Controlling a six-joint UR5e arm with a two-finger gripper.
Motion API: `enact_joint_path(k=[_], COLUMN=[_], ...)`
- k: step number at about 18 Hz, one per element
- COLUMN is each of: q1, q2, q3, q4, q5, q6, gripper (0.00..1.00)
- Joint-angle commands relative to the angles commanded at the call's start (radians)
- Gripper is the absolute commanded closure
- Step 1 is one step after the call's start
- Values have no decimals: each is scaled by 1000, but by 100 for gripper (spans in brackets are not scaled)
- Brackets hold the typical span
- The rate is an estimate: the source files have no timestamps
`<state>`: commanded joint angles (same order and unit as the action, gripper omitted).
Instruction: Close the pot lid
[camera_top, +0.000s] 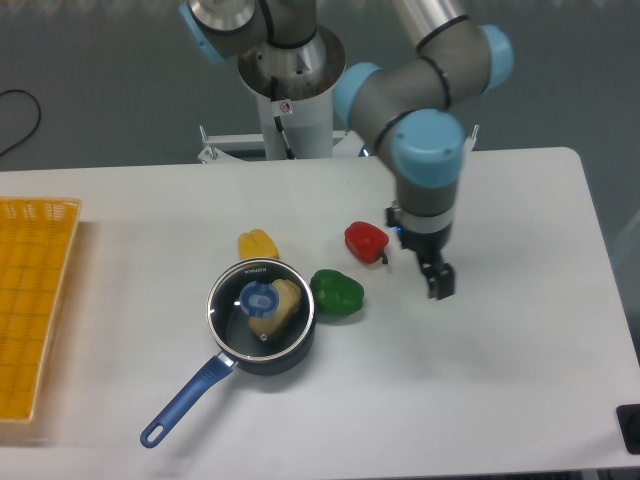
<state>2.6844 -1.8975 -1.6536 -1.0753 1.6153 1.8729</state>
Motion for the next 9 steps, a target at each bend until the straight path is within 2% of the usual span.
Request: enact_joint_path(k=[9], q1=[23], q2=[-5], q3=[2], q4=[-2], q5=[-9], q6=[26], gripper=[0])
